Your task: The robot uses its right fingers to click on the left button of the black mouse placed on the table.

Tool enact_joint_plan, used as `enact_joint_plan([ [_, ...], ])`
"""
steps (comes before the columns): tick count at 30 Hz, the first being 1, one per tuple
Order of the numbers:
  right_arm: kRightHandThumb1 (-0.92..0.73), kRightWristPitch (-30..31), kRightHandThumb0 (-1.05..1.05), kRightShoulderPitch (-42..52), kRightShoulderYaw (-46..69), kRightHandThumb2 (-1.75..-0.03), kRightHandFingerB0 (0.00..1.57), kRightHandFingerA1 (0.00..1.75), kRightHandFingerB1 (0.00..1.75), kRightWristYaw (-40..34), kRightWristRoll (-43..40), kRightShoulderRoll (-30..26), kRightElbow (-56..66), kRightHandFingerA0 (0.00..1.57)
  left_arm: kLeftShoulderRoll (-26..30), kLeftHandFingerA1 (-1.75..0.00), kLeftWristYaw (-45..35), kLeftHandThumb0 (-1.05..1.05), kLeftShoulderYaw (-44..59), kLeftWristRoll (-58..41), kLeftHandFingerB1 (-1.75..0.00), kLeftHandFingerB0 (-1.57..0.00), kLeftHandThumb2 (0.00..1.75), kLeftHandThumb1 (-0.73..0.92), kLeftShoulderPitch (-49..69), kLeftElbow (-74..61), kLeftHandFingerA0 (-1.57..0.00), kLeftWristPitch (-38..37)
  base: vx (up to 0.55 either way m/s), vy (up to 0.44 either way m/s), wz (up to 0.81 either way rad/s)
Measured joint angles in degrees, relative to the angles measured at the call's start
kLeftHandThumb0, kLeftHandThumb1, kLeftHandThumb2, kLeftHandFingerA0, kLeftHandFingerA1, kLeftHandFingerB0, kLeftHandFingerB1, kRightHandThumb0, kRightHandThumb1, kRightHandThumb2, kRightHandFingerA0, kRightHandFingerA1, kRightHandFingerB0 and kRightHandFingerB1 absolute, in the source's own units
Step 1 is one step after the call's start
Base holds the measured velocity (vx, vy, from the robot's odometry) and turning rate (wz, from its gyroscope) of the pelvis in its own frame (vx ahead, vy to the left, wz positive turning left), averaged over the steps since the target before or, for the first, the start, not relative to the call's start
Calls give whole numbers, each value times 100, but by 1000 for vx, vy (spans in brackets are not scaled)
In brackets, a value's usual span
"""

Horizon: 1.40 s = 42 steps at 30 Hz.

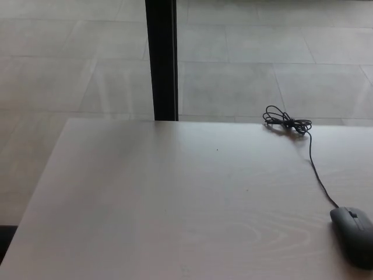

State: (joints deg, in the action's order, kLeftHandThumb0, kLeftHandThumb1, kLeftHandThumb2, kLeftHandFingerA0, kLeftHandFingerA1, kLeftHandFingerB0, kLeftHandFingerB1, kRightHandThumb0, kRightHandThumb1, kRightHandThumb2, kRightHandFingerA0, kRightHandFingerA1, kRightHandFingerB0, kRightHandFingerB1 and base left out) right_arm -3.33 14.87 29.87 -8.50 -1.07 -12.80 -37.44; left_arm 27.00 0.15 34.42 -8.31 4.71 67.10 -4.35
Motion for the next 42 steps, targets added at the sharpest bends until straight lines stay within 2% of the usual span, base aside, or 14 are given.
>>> enact_joint_plan([
  [9, -60, -52, -39, -39, 419, -58, 59, 53, 45, -299, -284, 46, 215, 60, 57, -68, 131, -45, 423, -376, -54, -66, 56, 53, -113, 232, -76, -21, 0, 0, 0],
  [14, -85, 226, -77, -304, 846, -73, 36, 174, 43, -326, -615, -27, 5, 84, 59, -72, 144, -76, 609, -561, -48, -47, 63, 75, -181, 318, -70, -20, 0, 0, 0],
  [17, -77, 485, -78, -439, 1005, -116, 4, 135, 35, -335, -723, -151, -93, 97, 55, -75, 147, -82, 618, -599, -52, -26, 108, 73, -196, 318, -65, -19, 0, 0, 0],
  [18, -92, 556, -85, -466, 1065, -77, 9, 175, 32, -336, -762, -189, -94, 83, 55, -69, 146, -83, 619, -612, -40, -30, 68, 92, -205, 317, -64, -19, 0, 0, 0],
  [19, -78, 661, -83, -491, 1154, -118, 0, 138, 33, -340, -825, -236, -60, 101, 55, -71, 145, -84, 620, -630, -39, -27, 72, 92, -211, 316, -64, -19, 0, 0, 0],
  [21, -87, 822, -92, -520, 1330, -75, 6, 158, 28, -361, -924, -267, 80, 78, 55, -63, 135, -88, 617, -649, -38, -26, 75, 92, -211, 317, -50, -18, 0, 0, 0],
  [23, -77, 981, -88, -579, 1575, -117, 0, 136, 34, -388, -1064, -301, 258, 94, 55, -63, 101, -93, 613, -663, -40, -27, 79, 92, -201, 317, -49, -18, 0, 0, 0],
  [29, -92, 1470, -90, -895, 2115, -77, 42, 163, 56, -491, -1412, -577, 807, 89, 54, -58, -50, -92, 555, -684, -42, -30, 82, 92, -154, 311, -39, -19, 0, 0, 0],
  [30, -86, 1545, -92, -950, 2166, -80, 21, 70, 42, -506, -1450, -645, 935, 75, 55, -59, -81, -90, 547, -690, -42, -34, 79, 92, -146, 305, -43, -19, 0, 0, 0],
  [31, -92, 1632, -87, -1026, 2214, -74, 19, 49, 35, -530, -1494, -725, 1099, 70, 55, -59, -107, -90, 532, -694, -42, -34, 78, 92, -139, 302, -44, -19, 0, 0, 0],
  [35, -92, 1936, -86, -1417, 2243, -71, 14, 68, 35, -583, -1592, -1012, 1799, 76, 55, -59, -121, -84, 454, -693, -39, -33, 79, 92, -128, 307, -47, -19, 0, 0, 0],
  [37, -73, 2025, -85, -1723, 2173, -105, 15, 52, 42, -553, -1643, -1258, 2128, 29, 56, -68, -123, -80, 416, -697, -53, -29, 113, 77, -133, 313, -42, -20, 0, 0, 0],
  [38, -92, 2024, -87, -1893, 2079, -68, 22, 42, 28, -528, -1642, -1423, 2267, 35, 56, -63, -131, -86, 420, -713, -40, -33, 76, 92, -136, 313, -45, -21, 0, 0, 0],
  [42, -92, 1971, -89, -2235, 1544, -70, 23, 89, 39, -394, -1526, -1875, 2880, 91, 56, -61, -148, -89, 414, -773, -43, -31, 81, 91, -139, 313, -41, -23, 0, 0, 0],
])
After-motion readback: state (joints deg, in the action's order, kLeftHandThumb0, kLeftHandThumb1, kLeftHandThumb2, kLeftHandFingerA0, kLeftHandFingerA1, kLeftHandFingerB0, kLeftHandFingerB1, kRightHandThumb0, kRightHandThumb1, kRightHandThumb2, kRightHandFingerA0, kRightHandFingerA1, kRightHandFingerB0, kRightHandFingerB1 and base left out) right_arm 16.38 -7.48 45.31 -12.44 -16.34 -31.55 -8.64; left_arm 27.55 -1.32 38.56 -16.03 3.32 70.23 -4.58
